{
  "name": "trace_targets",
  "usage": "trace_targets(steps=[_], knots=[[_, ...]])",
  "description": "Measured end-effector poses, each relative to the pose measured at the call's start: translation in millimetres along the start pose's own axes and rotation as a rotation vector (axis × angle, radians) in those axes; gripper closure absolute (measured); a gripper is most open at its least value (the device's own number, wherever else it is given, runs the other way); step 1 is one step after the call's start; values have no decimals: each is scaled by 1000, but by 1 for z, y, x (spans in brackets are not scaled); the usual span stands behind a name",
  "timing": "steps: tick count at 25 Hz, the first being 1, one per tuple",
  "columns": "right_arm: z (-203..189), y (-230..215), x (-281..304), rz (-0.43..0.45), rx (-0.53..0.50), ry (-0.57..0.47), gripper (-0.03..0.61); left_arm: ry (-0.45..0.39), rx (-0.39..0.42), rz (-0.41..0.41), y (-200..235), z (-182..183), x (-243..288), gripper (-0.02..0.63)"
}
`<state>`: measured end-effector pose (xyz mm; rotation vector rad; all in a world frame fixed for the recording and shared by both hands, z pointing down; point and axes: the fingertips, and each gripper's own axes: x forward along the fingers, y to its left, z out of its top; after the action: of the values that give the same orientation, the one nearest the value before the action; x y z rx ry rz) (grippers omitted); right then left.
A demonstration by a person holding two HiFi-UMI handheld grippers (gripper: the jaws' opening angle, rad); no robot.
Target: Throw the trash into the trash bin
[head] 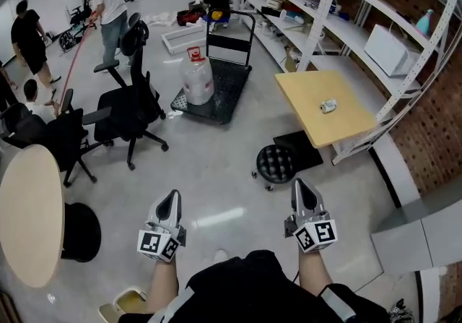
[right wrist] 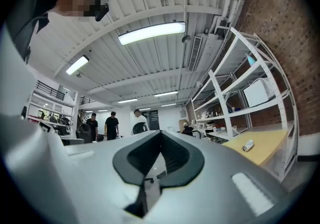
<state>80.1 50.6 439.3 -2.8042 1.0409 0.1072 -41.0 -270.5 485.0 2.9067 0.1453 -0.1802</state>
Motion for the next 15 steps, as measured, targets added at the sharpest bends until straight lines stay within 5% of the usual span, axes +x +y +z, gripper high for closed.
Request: trace_targets(steps=[7, 15], knots=[[1, -64, -15, -163, -24, -5, 574, 29, -17, -121, -29, -17, 72, 612], [9, -181, -16, -231, -31, -14, 574, 34, -2, -214, -104, -41, 172, 612]])
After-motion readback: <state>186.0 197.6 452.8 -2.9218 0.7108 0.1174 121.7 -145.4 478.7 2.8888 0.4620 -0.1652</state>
